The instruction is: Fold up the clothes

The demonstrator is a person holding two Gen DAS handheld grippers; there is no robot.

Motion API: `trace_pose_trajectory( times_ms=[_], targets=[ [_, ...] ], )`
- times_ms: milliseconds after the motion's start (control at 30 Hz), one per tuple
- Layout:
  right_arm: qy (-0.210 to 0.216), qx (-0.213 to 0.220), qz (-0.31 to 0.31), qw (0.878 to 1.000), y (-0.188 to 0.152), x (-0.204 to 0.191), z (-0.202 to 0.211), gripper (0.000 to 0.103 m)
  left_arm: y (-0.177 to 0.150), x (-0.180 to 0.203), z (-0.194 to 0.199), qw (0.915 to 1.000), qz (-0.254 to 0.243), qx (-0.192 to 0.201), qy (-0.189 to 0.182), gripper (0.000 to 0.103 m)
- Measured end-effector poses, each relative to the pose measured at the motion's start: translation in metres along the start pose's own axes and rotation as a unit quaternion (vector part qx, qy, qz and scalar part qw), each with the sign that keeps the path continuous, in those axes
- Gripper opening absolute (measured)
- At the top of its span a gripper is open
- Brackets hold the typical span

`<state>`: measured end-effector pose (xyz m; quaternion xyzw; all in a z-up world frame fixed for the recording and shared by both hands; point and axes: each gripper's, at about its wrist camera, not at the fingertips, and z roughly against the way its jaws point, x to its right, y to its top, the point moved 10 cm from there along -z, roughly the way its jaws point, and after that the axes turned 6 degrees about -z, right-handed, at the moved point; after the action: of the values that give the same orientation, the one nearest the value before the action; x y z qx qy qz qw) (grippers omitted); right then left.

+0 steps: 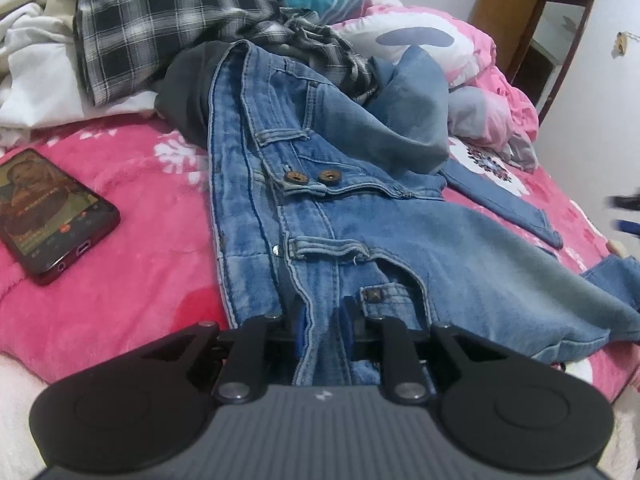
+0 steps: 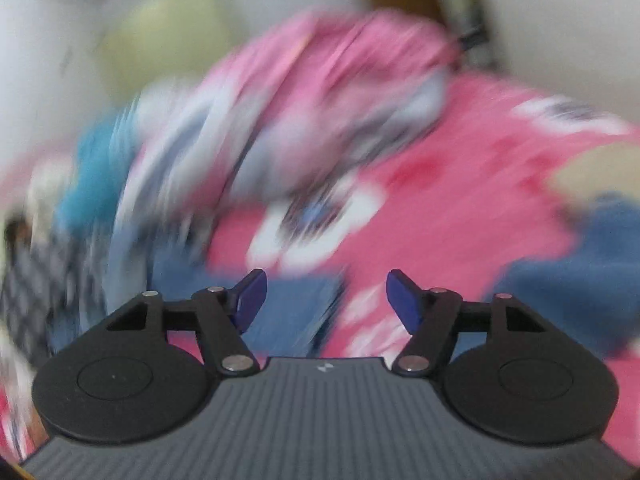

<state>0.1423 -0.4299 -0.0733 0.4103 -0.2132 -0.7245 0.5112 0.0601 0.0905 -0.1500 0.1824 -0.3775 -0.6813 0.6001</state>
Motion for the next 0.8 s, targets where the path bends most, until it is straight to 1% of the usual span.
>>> trace_pose_trajectory(
  times_ms=[33,67,100,167,200,267,300,333,367,400,433,467,533,633,733,800],
  targets=[
    [-0.002,-0.029,0.043,0.999,-0.013,-0.019,-0.027,0.068,0.000,0.000,0.000,1.0000,-0.002,0.000,0.001,0.020],
    [-0.005,-0.050,0.091,0.995,-0.025,-0.038,-0.050,0.068,0.000,0.000,0.000,1.0000,-0.002,0.000,0.002,0.020],
    [-0.008,-0.070,0.141,0.987,-0.036,-0.057,-0.072,0.068,0.000,0.001,0.000,1.0000,-0.003,0.000,0.002,0.021],
    [-0.012,-0.078,0.223,0.972,-0.053,-0.091,-0.103,0.068,0.000,0.003,-0.001,1.0000,-0.007,-0.001,-0.002,0.028],
    [-0.012,-0.081,0.246,0.966,-0.057,-0.103,-0.118,0.068,0.001,0.004,-0.001,1.0000,-0.008,-0.002,-0.004,0.030],
    [-0.008,-0.106,0.260,0.960,-0.062,-0.114,-0.146,0.066,0.002,0.005,-0.003,0.9999,-0.013,-0.003,-0.001,0.032],
    [-0.011,-0.120,0.259,0.958,-0.062,-0.112,-0.158,0.065,0.002,0.005,-0.004,0.9999,-0.015,-0.003,-0.001,0.033],
    [-0.012,-0.117,0.251,0.961,-0.059,-0.109,-0.160,0.063,0.003,0.005,-0.005,0.9999,-0.014,-0.002,-0.003,0.034],
    [-0.013,-0.109,0.242,0.964,-0.055,-0.107,-0.161,0.059,0.003,0.004,-0.005,0.9999,-0.012,0.000,-0.005,0.034],
    [-0.014,-0.102,0.233,0.967,-0.051,-0.104,-0.161,0.041,0.004,0.004,-0.006,0.9999,-0.009,0.002,-0.007,0.034],
    [-0.015,-0.095,0.223,0.970,-0.048,-0.102,-0.161,0.018,0.005,0.003,-0.006,0.9999,-0.007,0.004,-0.009,0.034],
    [-0.016,-0.088,0.214,0.973,-0.044,-0.099,-0.161,0.009,0.005,0.002,-0.007,0.9999,-0.005,0.007,-0.011,0.034],
    [-0.038,-0.054,0.208,0.976,-0.030,-0.094,-0.156,0.005,0.007,0.001,-0.008,0.9998,-0.002,0.013,-0.013,0.029],
    [-0.070,0.002,0.207,0.976,-0.005,-0.088,-0.143,0.004,0.009,0.002,-0.009,0.9998,-0.003,0.014,-0.016,0.027],
    [-0.093,0.070,0.171,0.978,0.037,-0.076,-0.110,0.004,0.009,-0.001,-0.008,0.9996,0.006,0.015,-0.022,0.023],
    [-0.107,0.118,0.149,0.976,0.066,-0.060,-0.071,0.004,0.009,-0.003,-0.007,0.9994,0.013,0.017,-0.026,0.022]
  ],
)
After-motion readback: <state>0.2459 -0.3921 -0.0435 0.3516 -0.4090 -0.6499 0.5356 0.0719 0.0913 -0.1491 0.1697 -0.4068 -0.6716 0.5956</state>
